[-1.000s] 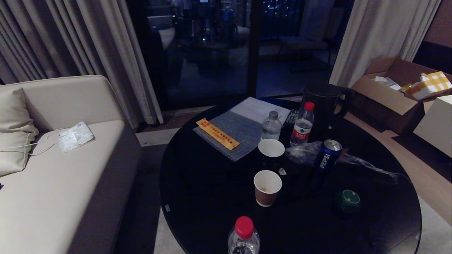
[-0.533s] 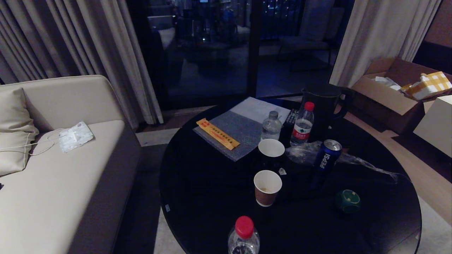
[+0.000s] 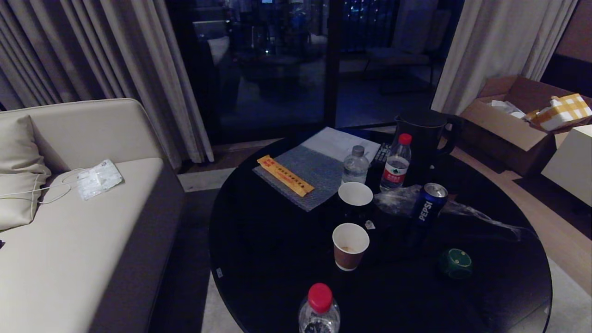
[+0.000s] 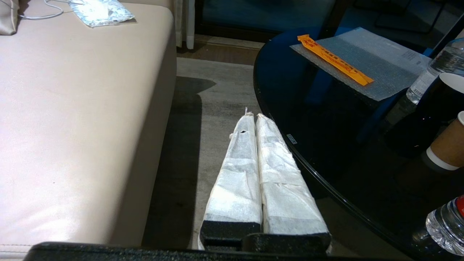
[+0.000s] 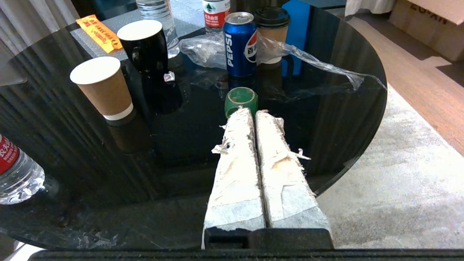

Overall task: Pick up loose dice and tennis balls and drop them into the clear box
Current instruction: Pick up toys out of the box

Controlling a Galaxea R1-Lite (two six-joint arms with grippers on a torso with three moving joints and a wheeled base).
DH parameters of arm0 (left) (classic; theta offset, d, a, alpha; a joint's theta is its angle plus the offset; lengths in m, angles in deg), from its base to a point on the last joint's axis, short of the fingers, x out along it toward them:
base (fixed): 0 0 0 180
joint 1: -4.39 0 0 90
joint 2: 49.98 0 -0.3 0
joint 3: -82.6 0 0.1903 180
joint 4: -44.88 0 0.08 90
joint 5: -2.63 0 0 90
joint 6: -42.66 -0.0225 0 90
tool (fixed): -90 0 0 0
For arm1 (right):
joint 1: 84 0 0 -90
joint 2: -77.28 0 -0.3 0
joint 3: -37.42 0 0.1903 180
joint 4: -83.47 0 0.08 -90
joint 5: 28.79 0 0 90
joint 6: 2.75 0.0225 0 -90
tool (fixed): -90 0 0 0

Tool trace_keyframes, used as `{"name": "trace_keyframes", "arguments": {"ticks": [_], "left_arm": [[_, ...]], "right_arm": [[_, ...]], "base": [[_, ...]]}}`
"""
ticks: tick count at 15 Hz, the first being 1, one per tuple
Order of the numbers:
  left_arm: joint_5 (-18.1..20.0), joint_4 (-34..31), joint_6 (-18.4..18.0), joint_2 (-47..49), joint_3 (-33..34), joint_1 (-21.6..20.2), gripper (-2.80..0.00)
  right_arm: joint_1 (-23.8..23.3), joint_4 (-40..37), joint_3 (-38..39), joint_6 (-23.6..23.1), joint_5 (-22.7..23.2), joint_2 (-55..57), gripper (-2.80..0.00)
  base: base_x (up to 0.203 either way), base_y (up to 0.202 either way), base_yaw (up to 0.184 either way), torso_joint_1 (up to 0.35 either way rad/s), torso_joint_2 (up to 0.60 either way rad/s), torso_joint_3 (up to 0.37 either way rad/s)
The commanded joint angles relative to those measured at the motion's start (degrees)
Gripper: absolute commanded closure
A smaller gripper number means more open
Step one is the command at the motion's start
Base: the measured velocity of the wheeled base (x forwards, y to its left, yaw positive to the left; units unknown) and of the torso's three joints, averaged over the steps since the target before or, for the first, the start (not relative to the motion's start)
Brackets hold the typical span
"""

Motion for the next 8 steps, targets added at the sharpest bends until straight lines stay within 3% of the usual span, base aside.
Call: {"name": "trace_keyframes", "arguments": {"ticks": [1,8], "left_arm": [[-0.04,0.02,0.08,-0.02,0.0,0.0,0.0],[-0.02,0.02,0.26,-0.02,0.0,0.0,0.0]], "right_arm": [[0.02,0.03,0.54,0.0,0.01,0.07,0.0],[0.02,0.03,0.59,0.0,0.01,0.07,0.0]], "base": [[0.0,0.0,0.0,0.0,0.0,0.0],[0.0,0.0,0.0,0.002,0.0,-0.163]]}}
